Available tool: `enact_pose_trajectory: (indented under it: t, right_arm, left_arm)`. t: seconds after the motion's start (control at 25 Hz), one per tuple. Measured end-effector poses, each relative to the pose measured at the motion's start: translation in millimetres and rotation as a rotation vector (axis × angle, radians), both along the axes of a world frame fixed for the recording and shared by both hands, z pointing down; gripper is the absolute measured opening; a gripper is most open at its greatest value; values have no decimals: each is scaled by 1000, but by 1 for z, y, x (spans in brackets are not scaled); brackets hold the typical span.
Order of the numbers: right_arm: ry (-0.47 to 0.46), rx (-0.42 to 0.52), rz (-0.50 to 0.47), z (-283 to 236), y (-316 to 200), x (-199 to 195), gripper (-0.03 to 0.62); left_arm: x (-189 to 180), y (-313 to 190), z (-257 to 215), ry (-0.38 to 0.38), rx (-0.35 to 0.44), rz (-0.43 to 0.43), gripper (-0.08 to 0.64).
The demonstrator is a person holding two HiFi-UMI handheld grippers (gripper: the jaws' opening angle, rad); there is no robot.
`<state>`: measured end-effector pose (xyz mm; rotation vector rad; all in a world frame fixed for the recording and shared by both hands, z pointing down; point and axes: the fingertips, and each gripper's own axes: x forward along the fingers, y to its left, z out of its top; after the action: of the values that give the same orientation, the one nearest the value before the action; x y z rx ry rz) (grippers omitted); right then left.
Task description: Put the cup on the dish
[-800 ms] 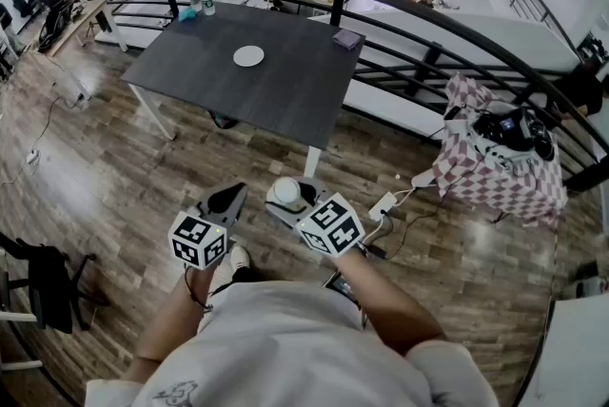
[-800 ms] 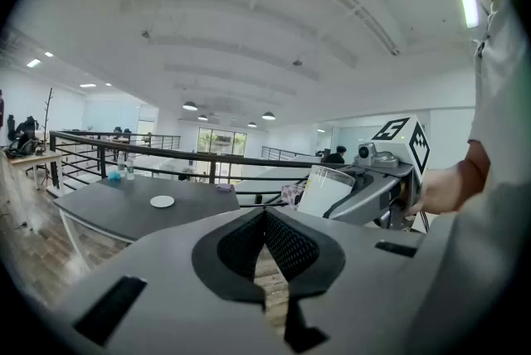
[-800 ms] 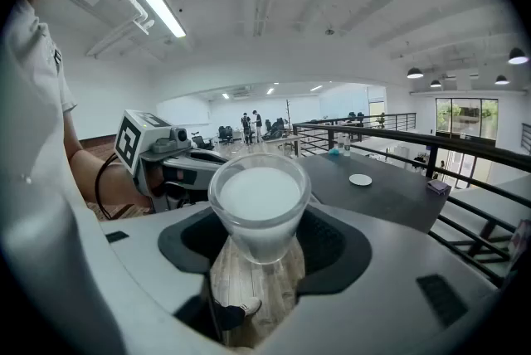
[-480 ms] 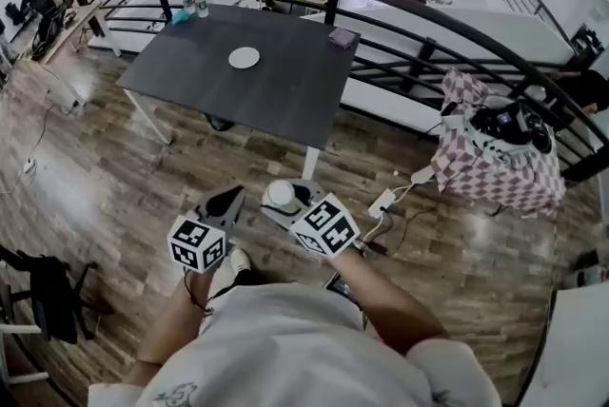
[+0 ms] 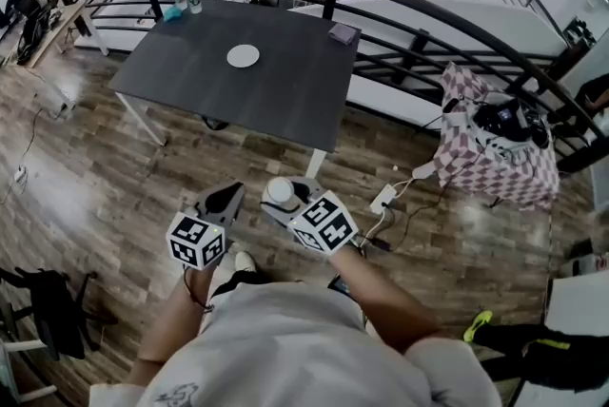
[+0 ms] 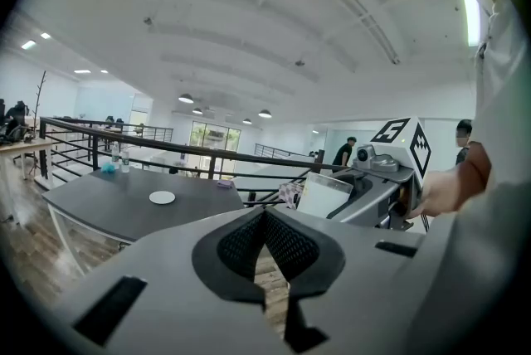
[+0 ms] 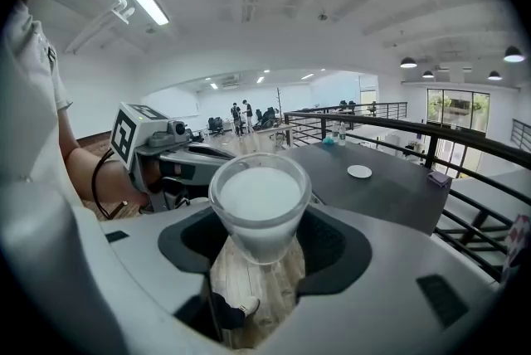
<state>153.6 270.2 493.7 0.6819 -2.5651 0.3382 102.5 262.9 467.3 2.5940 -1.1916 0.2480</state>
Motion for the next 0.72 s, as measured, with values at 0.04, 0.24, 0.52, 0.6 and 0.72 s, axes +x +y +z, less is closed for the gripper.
enact_pose_trajectory:
  t: [0.04, 0.24, 0.52, 0.6, 0.72]
  right_arm:
    - [2, -3, 8, 1, -7, -9, 262]
    - [5, -25, 63, 3, -45, -59, 262]
    - [0, -43, 127, -1, -81, -110, 262]
    - [3, -52, 134, 3, -88, -120, 262]
    - [7, -61, 133, 7, -98, -135, 262]
  left_arm:
    - [-9, -8, 0, 3, 0, 8, -2]
    - [-64, -48, -8, 10, 3, 47, -2]
    - [-119, -81, -10, 1, -5, 115, -2]
    - [-130, -87, -7, 3, -10, 124, -2]
    - [-142, -97, -5, 3, -12, 137, -2]
